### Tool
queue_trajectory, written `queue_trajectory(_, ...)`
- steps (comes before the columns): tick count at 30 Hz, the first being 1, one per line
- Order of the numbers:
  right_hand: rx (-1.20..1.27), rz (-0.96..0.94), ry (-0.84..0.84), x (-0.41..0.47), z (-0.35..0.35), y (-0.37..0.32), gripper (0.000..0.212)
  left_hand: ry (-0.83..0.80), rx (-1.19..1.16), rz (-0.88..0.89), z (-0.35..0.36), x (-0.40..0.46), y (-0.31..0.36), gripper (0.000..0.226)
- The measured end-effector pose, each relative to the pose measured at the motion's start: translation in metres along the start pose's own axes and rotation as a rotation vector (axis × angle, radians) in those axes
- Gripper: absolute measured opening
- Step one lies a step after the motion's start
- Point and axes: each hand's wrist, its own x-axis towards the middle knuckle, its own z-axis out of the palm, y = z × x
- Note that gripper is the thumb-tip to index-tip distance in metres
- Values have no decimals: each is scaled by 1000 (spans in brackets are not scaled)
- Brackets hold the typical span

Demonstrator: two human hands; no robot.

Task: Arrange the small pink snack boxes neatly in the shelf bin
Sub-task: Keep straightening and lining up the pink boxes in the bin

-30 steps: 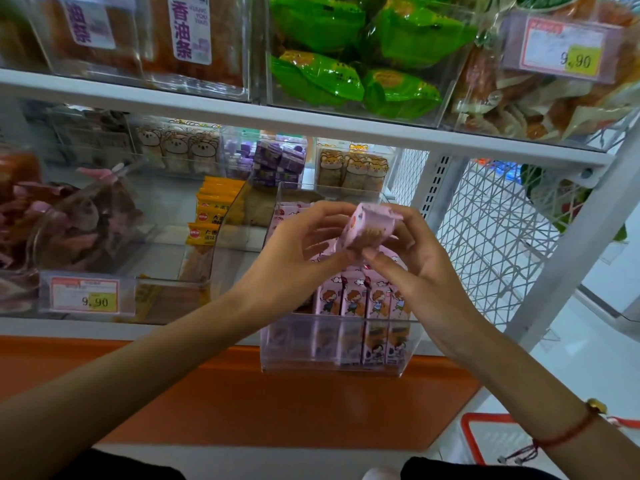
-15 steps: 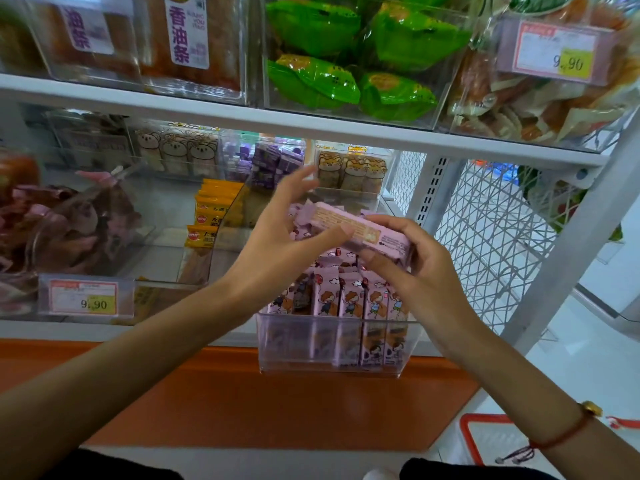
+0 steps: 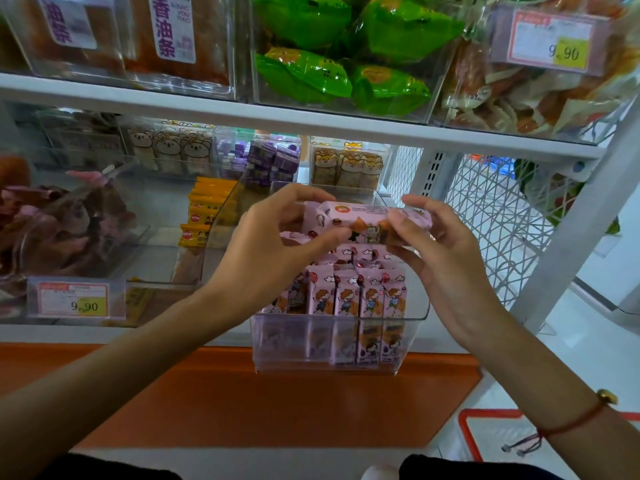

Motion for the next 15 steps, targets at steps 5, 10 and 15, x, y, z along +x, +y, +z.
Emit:
queue_trajectory(5,-403,-166,4,-3,-1,5,51,83,22,50,-4,7,-6,29)
queue_trajectory(10,-934,-289,-96,-7,-15,20,68,167,94,52,-10,26,-17,30)
queue_trajectory(15,-1334,-428,-362,-15,-14,25,39,238,287,30,-7,64,-33,33)
